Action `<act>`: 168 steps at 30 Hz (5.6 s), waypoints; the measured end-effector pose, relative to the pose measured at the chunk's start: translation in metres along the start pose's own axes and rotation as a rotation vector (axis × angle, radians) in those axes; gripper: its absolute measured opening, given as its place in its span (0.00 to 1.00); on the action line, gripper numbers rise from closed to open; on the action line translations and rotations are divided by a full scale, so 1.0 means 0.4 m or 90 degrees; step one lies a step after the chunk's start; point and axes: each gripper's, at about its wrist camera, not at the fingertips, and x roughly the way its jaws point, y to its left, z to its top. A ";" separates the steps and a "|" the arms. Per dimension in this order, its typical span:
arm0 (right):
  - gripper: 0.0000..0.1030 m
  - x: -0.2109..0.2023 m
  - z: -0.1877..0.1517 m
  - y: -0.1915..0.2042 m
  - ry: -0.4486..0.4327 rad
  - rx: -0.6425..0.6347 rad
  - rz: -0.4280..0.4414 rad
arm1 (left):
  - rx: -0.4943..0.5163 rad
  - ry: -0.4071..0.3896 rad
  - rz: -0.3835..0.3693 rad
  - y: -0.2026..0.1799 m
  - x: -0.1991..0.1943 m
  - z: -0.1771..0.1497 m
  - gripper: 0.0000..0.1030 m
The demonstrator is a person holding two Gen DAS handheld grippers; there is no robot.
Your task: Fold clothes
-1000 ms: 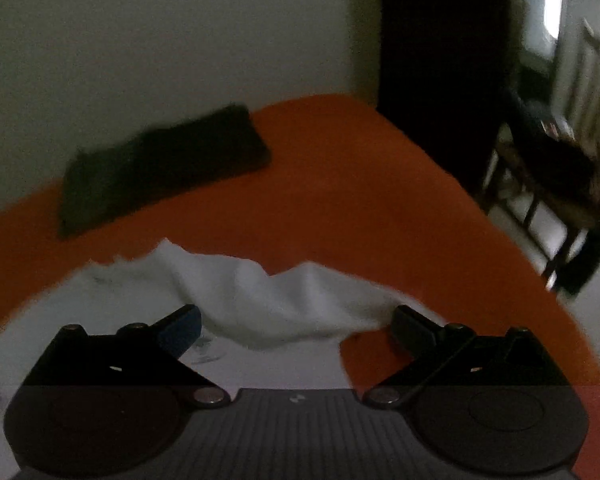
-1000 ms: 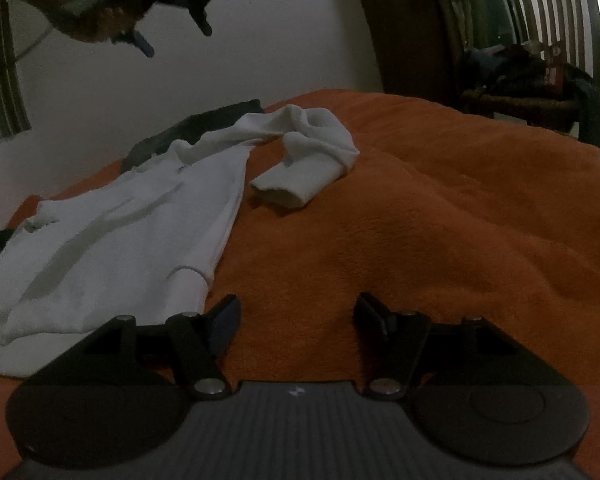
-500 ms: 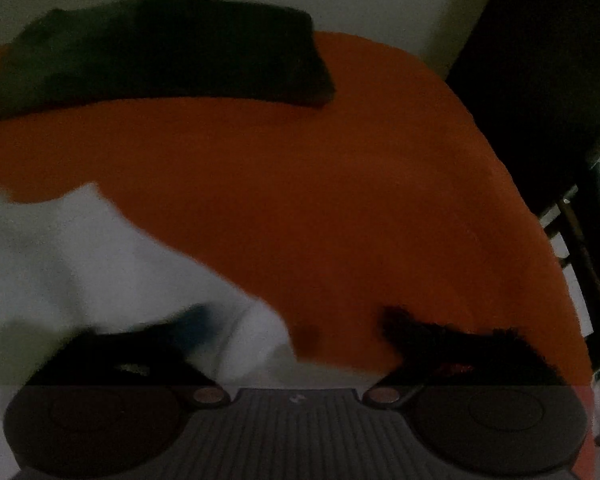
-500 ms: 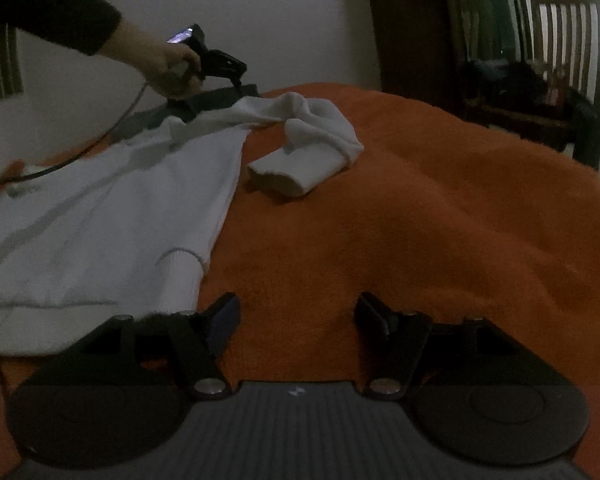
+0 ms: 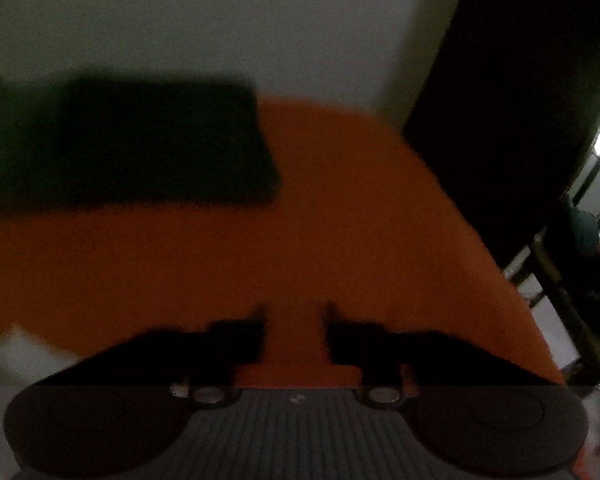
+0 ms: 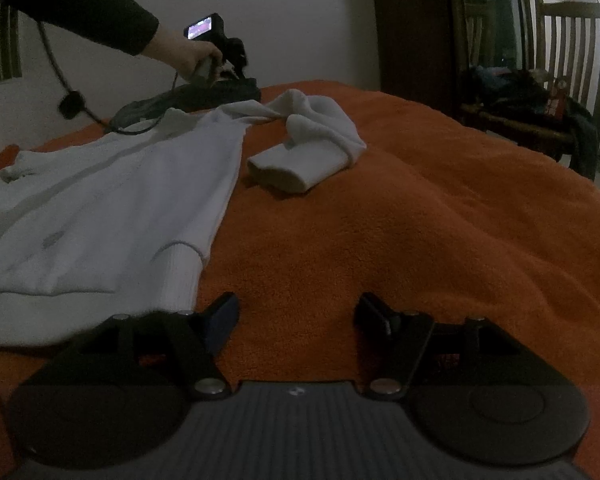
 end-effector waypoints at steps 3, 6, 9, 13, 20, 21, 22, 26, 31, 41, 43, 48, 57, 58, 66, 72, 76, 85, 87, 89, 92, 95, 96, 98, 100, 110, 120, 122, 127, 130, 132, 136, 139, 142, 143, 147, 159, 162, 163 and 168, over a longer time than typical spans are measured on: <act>0.69 -0.003 0.003 -0.002 0.002 0.003 0.004 | 0.069 -0.039 -0.063 -0.022 -0.119 -0.088 0.93; 0.69 -0.005 0.004 -0.003 0.006 0.002 0.006 | 0.150 -0.019 -0.054 -0.035 -0.235 -0.205 1.00; 0.70 -0.006 0.002 -0.006 0.006 0.004 0.009 | 0.188 0.020 -0.063 -0.035 -0.353 -0.329 1.00; 0.70 -0.009 -0.002 -0.004 0.001 0.001 0.006 | 0.236 0.043 -0.039 -0.001 -0.462 -0.458 1.00; 0.70 -0.016 -0.002 -0.008 -0.003 0.010 0.011 | 0.310 0.049 -0.034 0.011 -0.562 -0.638 1.00; 0.70 -0.018 -0.001 -0.009 -0.003 0.013 0.014 | 0.303 0.055 -0.065 -0.015 -0.565 -0.655 1.00; 0.70 -0.022 0.002 -0.011 -0.003 0.018 0.018 | 0.304 0.068 -0.089 -0.039 -0.549 -0.653 1.00; 0.69 -0.066 0.022 -0.024 -0.022 0.033 -0.018 | 0.293 0.091 -0.143 -0.145 -0.509 -0.693 1.00; 0.69 -0.099 0.046 -0.010 -0.052 -0.032 -0.056 | 0.301 0.027 -0.029 -0.213 -0.496 -0.806 1.00; 0.83 -0.032 0.157 0.137 -0.125 -0.088 0.140 | 0.261 -0.053 0.066 -0.030 -0.650 -0.801 1.00; 0.82 0.009 0.159 0.159 -0.106 -0.092 0.167 | 0.208 -0.038 0.117 0.039 -0.665 -0.788 1.00; 0.81 0.074 0.158 0.199 -0.072 -0.088 0.176 | 0.064 -0.021 0.229 0.205 -0.685 -0.799 1.00; 0.83 0.156 0.099 0.213 0.007 -0.107 0.126 | -0.066 -0.052 0.316 0.259 -0.685 -0.866 1.00; 0.84 0.159 0.098 0.215 0.008 -0.113 0.122 | -0.050 -0.058 0.309 0.242 -0.685 -0.865 1.00; 0.84 0.174 0.095 0.220 0.030 -0.124 0.113 | 0.058 -0.036 0.187 0.127 -0.647 -0.841 1.00; 0.84 0.175 0.096 0.211 0.048 -0.130 0.112 | 0.085 -0.019 0.184 0.123 -0.597 -0.869 1.00; 0.84 0.161 0.090 0.198 0.043 -0.121 0.120 | 0.094 -0.042 0.177 0.131 -0.599 -0.880 1.00; 0.84 0.157 0.082 0.206 0.028 -0.127 0.114 | 0.116 -0.071 0.198 0.105 -0.603 -0.912 1.00; 0.84 0.157 0.082 0.207 0.027 -0.128 0.114 | 0.118 -0.074 0.201 0.103 -0.602 -0.914 1.00; 0.84 0.158 0.083 0.207 0.027 -0.127 0.115 | 0.118 -0.077 0.201 0.103 -0.601 -0.917 1.00; 0.85 0.158 0.084 0.207 0.027 -0.126 0.115 | 0.123 -0.083 0.205 0.100 -0.599 -0.924 1.00; 0.85 0.157 0.085 0.209 0.026 -0.127 0.115 | 0.131 -0.090 0.212 0.096 -0.599 -0.932 1.00; 0.85 0.158 0.084 0.210 0.026 -0.127 0.115 | 0.136 -0.092 0.216 0.093 -0.598 -0.935 1.00; 0.87 0.158 0.083 0.212 0.026 -0.130 0.114 | 0.142 -0.093 0.220 0.090 -0.597 -0.937 1.00; 0.87 0.159 0.083 0.215 0.026 -0.133 0.113 | 0.143 -0.094 0.221 0.090 -0.599 -0.938 1.00; 0.88 0.160 0.083 0.219 0.025 -0.133 0.113 | 0.152 -0.099 0.227 0.086 -0.600 -0.944 1.00; 0.90 0.157 0.081 0.219 0.018 -0.128 0.119 | 0.226 -0.111 0.173 0.048 -0.645 -0.784 1.00; 0.90 0.132 0.089 0.210 -0.002 -0.120 0.121 | 0.223 -0.135 0.109 0.048 -0.650 -0.713 1.00; 0.93 0.043 0.147 0.169 -0.086 -0.176 0.135 | 0.194 -0.123 0.026 0.073 -0.546 -0.526 1.00; 0.92 0.059 0.221 0.124 -0.096 -0.190 0.109 | 0.204 -0.141 0.031 0.088 -0.441 -0.452 1.00; 0.90 0.105 0.265 0.084 -0.086 -0.148 0.089 | 0.208 -0.156 0.026 0.098 -0.373 -0.427 1.00; 0.71 0.215 0.334 0.051 -0.052 -0.134 0.021 | 0.200 -0.151 0.035 0.111 -0.255 -0.415 1.00; 0.61 0.304 0.406 0.049 -0.034 -0.161 -0.005 | 0.159 -0.091 0.010 0.139 -0.178 -0.418 1.00; 0.52 0.423 0.499 0.034 -0.003 -0.168 -0.005 | 0.170 -0.100 0.019 0.143 -0.157 -0.447 1.00; 0.52 0.464 0.518 0.029 0.022 -0.170 0.001 | 0.174 -0.105 0.022 0.141 -0.158 -0.454 1.00; 0.38 0.612 0.532 0.046 0.141 -0.259 -0.029 | 0.174 -0.114 0.021 0.144 -0.162 -0.468 1.00; 0.46 0.739 0.830 -0.041 0.192 -0.602 -0.358 | 0.117 -0.139 -0.048 0.184 -0.182 -0.471 1.00; 0.69 0.766 0.865 -0.086 0.260 -0.593 -0.340 | 0.134 -0.133 -0.030 0.166 -0.181 -0.470 1.00; 0.69 0.761 0.877 -0.106 0.267 -0.578 -0.318 | 0.140 -0.131 -0.024 0.160 -0.183 -0.474 1.00; 0.64 0.686 0.867 -0.257 0.200 -0.372 -0.240 | 0.143 -0.132 -0.021 0.164 -0.184 -0.470 1.00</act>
